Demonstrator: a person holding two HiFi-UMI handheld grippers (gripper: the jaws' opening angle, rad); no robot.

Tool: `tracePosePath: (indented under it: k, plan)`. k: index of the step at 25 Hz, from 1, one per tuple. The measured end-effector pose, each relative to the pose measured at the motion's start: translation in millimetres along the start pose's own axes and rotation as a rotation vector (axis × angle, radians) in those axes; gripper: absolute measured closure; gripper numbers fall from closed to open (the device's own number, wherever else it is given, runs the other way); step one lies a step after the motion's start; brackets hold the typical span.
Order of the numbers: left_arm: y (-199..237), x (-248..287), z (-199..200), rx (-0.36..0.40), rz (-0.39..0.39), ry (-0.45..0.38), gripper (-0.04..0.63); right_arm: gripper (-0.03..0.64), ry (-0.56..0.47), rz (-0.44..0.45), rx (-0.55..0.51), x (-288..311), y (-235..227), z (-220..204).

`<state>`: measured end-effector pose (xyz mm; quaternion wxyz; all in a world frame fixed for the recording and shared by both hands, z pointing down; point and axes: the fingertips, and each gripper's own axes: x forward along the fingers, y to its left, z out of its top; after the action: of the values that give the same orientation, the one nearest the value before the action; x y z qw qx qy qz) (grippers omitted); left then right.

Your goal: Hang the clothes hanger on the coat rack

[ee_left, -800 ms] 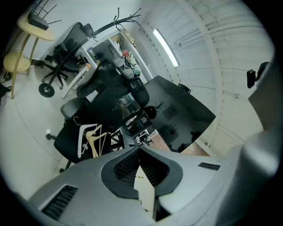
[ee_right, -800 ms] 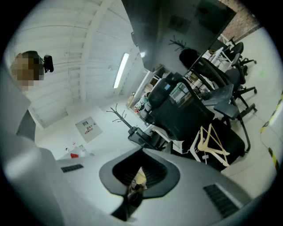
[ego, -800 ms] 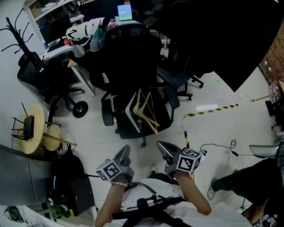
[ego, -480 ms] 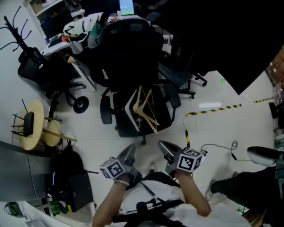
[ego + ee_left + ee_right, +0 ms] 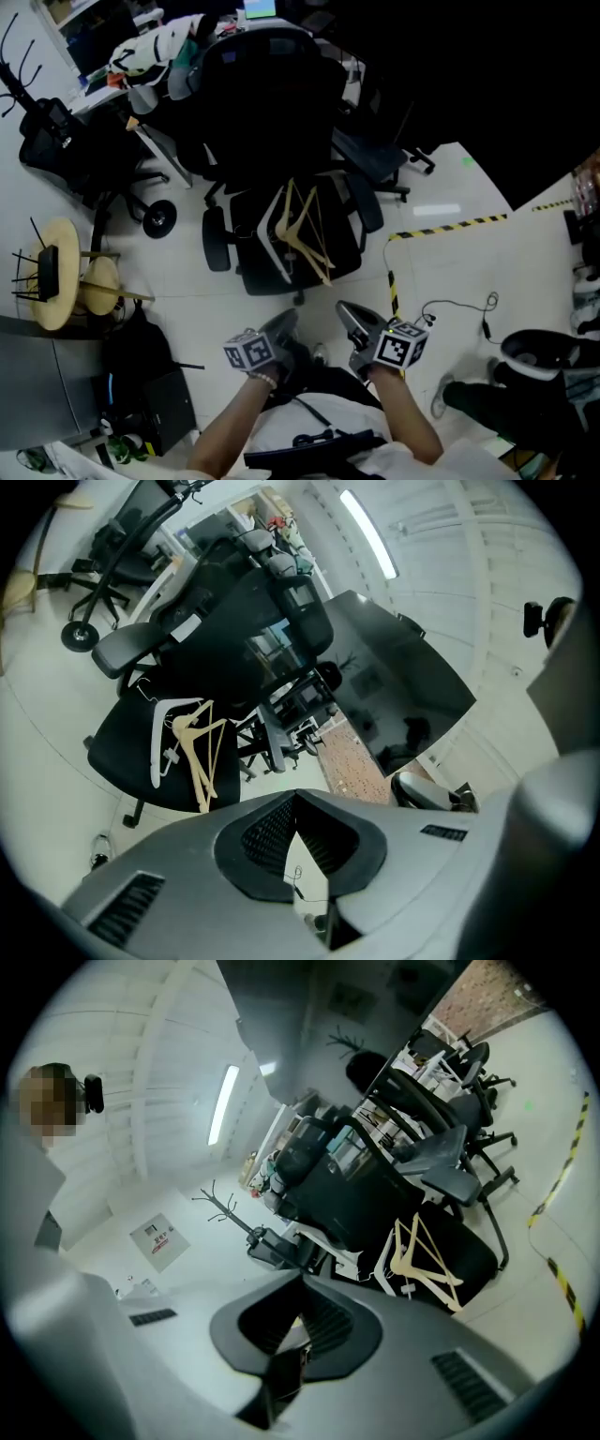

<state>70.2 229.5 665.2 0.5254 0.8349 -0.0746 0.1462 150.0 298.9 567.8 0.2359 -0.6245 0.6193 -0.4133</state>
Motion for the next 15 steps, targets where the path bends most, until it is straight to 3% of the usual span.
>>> tracePosePath:
  k: [6,15]
  plan:
    - [33.7,27.1,19.5,-0.022,0.058,0.031,0.594,0.617,0.001,-0.044,0.023,22.4,-16.1,10.7]
    - [81.9,70.5,29.3,-0.147,0.014,0.087,0.589,0.617,-0.009,-0.097,0.072,56.0,-31.2,9.2]
